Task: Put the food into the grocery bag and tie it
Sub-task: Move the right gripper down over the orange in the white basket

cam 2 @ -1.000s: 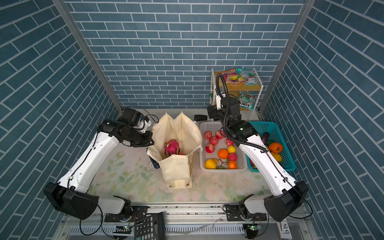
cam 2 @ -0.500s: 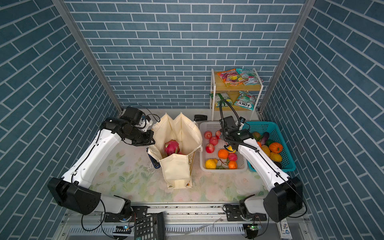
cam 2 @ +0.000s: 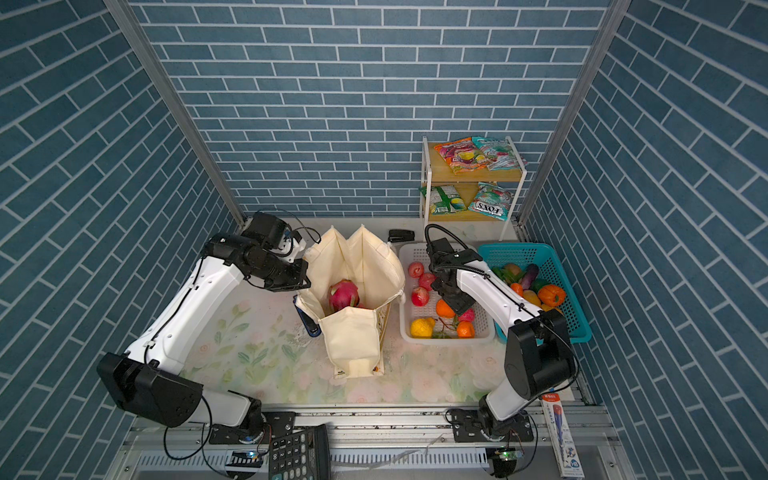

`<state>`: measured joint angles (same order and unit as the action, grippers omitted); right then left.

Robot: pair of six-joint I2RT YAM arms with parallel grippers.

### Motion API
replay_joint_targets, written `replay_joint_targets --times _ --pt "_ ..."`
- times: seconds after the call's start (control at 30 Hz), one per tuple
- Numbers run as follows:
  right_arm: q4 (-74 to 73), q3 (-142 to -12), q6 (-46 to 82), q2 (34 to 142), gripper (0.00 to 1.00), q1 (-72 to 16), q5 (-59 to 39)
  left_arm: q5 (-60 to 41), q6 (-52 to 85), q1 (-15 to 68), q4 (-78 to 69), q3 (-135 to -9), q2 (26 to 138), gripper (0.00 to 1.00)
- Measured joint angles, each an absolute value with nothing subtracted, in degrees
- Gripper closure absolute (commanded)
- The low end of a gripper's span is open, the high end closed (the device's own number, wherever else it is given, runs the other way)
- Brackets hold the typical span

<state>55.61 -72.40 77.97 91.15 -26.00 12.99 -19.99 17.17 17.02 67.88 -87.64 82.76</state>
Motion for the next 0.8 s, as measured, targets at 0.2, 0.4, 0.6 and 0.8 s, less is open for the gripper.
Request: replay_joint_targets --times 0.2,0.4,0.6,0.8 --pt "59.16 -76.95 81.28 96.53 0.17 -25.63 11.73 -19.92 17.19 17.02 67.85 -87.64 82.76 0.98" --pt "61.21 -81.49 82.78 102.17 0.18 -25.43 11.16 -19.77 17.28 17.02 67.85 -87.64 82.76 0.98" --pt "61.52 -81.01 84.23 103.70 0.20 -25.36 11.11 -19.75 17.30 17.02 67.88 -87.64 82.76 0.98" --pt "60.38 -80.01 85.21 105.47 0.22 -25.10 10.87 -19.77 17.30 17.02 67.90 -87.74 82.85 0.98"
